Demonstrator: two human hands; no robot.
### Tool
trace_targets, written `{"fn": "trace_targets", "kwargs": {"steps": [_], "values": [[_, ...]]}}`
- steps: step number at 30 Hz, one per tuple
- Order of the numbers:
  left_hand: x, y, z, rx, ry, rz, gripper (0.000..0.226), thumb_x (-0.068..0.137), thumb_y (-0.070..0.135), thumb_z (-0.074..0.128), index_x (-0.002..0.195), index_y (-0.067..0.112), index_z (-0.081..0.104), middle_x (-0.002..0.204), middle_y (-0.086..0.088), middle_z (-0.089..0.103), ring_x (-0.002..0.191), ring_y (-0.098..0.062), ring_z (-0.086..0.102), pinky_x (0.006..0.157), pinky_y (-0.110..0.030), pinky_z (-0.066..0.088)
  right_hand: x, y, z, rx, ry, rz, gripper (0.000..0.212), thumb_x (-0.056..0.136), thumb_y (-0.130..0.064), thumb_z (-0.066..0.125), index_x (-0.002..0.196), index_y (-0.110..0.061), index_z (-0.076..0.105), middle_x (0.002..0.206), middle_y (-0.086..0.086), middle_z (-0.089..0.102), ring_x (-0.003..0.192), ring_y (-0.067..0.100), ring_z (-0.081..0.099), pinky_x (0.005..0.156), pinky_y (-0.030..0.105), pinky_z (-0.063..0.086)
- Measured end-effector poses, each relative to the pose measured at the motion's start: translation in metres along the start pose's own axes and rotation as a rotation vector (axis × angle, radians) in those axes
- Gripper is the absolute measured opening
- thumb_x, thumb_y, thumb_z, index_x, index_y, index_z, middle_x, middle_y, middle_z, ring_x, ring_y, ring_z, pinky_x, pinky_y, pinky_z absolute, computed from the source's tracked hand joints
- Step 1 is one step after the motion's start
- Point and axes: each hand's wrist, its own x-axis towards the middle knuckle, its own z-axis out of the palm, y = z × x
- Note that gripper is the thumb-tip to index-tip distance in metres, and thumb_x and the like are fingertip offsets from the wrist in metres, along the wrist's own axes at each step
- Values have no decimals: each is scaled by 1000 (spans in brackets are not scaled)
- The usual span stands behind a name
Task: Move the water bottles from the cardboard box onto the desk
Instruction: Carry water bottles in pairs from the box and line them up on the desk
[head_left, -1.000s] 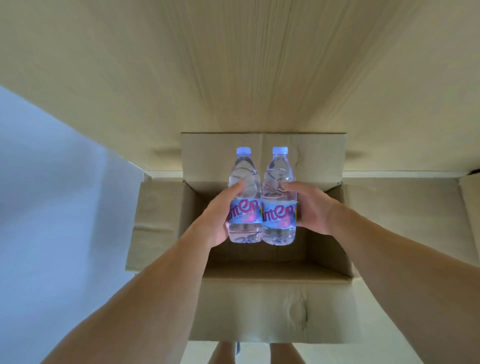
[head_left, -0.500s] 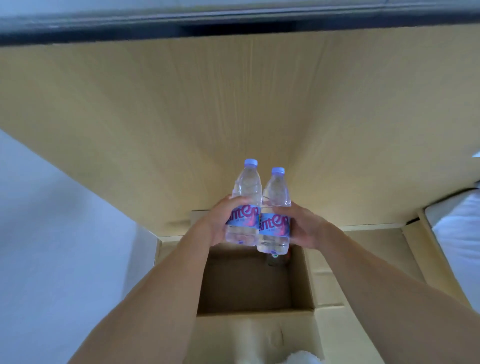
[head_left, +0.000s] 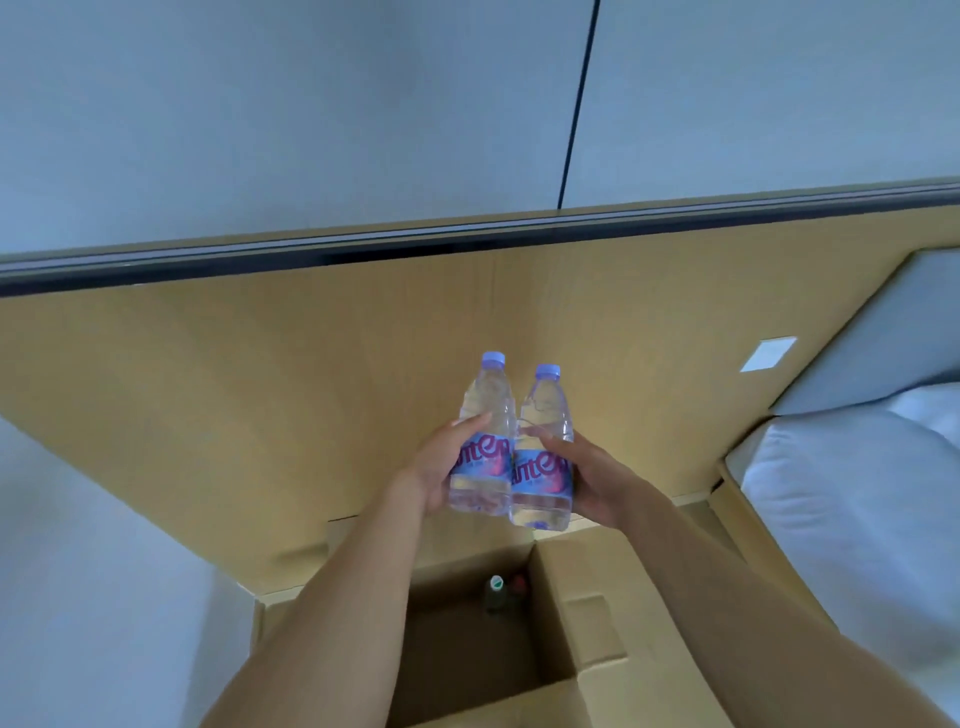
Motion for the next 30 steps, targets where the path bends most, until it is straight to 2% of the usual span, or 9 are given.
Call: {"fn": "trace_targets", "kwargs": {"steps": [4, 8, 10, 13, 18, 23, 25, 27, 30], "values": [[1, 1, 18, 45, -42, 10, 62, 90, 35, 73, 138, 4, 49, 129, -28, 62, 119, -48, 60, 101, -69, 45, -30, -4, -3, 35, 51, -67, 61, 85, -28, 76, 139, -13, 50, 129, 22, 65, 117, 41, 64, 88, 54, 56], [1, -2, 32, 85, -126, -3, 60, 88, 31, 75, 136, 5, 50, 126, -30, 63, 116, -49, 62, 97, -71, 46, -54, 5, -9, 81, 178, -113, 58, 91, -24, 71, 142, -10, 46, 131, 25, 63, 119, 44, 62, 102, 62, 47], [0, -7, 40, 118, -164, -24, 60, 88, 31, 75, 135, 4, 50, 125, -30, 64, 114, -48, 64, 95, -69, 48, -68, 13, -10, 107, 248, -124, 59, 91, -24, 71, 141, -5, 45, 130, 27, 63, 119, 45, 62, 104, 61, 46], [-3, -16, 50, 161, -236, -61, 57, 88, 31, 75, 133, 6, 51, 124, -29, 65, 112, -46, 65, 95, -67, 49, -91, 25, -8, 148, 321, -124, 60, 89, -24, 71, 138, 1, 47, 126, 27, 65, 116, 42, 64, 97, 54, 53], [-11, -42, 74, 267, -374, -115, 44, 91, 29, 71, 126, 10, 53, 116, -26, 69, 102, -41, 70, 89, -57, 57, -136, 58, -10, 272, 456, -142, 49, 94, -22, 66, 136, -4, 50, 120, 23, 69, 108, 37, 70, 77, 44, 60], [-25, -76, 104, 406, -490, -154, 50, 90, 30, 71, 130, 9, 50, 121, -30, 65, 106, -43, 68, 92, -65, 52, -183, 99, -21, 362, 600, -148, 47, 95, -21, 66, 136, -5, 49, 119, 22, 70, 107, 36, 70, 78, 44, 60], [-32, -92, 119, 460, -552, -154, 51, 91, 30, 69, 132, 6, 51, 115, -29, 66, 100, -42, 68, 93, -63, 53, -204, 115, -25, 406, 656, -176, 51, 92, -21, 68, 136, -3, 49, 122, 24, 68, 109, 37, 69, 78, 45, 60], [-42, -105, 136, 508, -625, -171, 46, 85, 33, 70, 123, 10, 58, 102, -22, 68, 92, -38, 69, 88, -61, 54, -226, 130, -28, 443, 718, -197, 59, 85, -22, 74, 135, -3, 50, 122, 24, 68, 108, 37, 69, 79, 45, 60], [-59, -126, 163, 615, -735, -185, 37, 72, 40, 72, 100, 16, 67, 88, -16, 70, 82, -34, 70, 82, -58, 56, -261, 152, -32, 482, 783, -243, 59, 82, -24, 76, 132, -1, 53, 120, 23, 69, 106, 35, 71, 80, 44, 60]]}}
